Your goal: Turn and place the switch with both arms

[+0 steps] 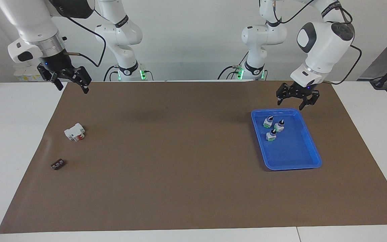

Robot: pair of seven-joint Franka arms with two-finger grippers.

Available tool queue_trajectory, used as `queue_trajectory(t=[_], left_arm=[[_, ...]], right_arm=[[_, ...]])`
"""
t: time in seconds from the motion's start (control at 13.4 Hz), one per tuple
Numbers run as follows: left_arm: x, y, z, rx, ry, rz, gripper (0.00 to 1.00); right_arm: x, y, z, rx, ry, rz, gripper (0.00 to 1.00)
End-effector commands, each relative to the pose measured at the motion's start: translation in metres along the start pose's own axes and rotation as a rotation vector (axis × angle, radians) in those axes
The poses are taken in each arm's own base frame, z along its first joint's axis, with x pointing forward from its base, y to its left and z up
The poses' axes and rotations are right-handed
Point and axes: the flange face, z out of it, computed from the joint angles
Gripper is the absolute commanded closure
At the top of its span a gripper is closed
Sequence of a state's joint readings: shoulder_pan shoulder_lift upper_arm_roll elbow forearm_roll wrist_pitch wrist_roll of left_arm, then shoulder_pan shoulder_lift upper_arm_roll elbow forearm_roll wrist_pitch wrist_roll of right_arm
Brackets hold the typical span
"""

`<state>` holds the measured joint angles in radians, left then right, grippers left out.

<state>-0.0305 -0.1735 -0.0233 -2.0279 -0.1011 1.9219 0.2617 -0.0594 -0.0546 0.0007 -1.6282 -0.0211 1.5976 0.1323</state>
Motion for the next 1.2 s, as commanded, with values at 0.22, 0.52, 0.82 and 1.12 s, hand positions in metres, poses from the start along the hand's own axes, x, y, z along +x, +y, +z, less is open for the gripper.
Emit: queue_trajectory(t=[0.22,0.52,0.82,1.12], left_arm=[[0.046,-0.006,-0.113,0.015,0.025,-0.086,0.0],[0.058,-0.014,-0.148,0.061,-0.023,-0.092,0.0],[0.021,-0.02,-0.15,0.061,-0.098,-0.146,0.0],[0.025,-0.021,-0.151,0.076,-0.067,-0.173,0.0]], right_arm=[[-0.008,-0.011,-0.006,-0.021,-0.004,-0.039,0.0],[-0.007,-0.004,-0.006,-0.019,-0.003,-0.03,0.0],[-0.007,-0.002,-0.007,-0.018,-0.002,-0.03,0.0],[-0.008,-0.004,-0.007,-0.018,-0.003,-0.054,0.0]])
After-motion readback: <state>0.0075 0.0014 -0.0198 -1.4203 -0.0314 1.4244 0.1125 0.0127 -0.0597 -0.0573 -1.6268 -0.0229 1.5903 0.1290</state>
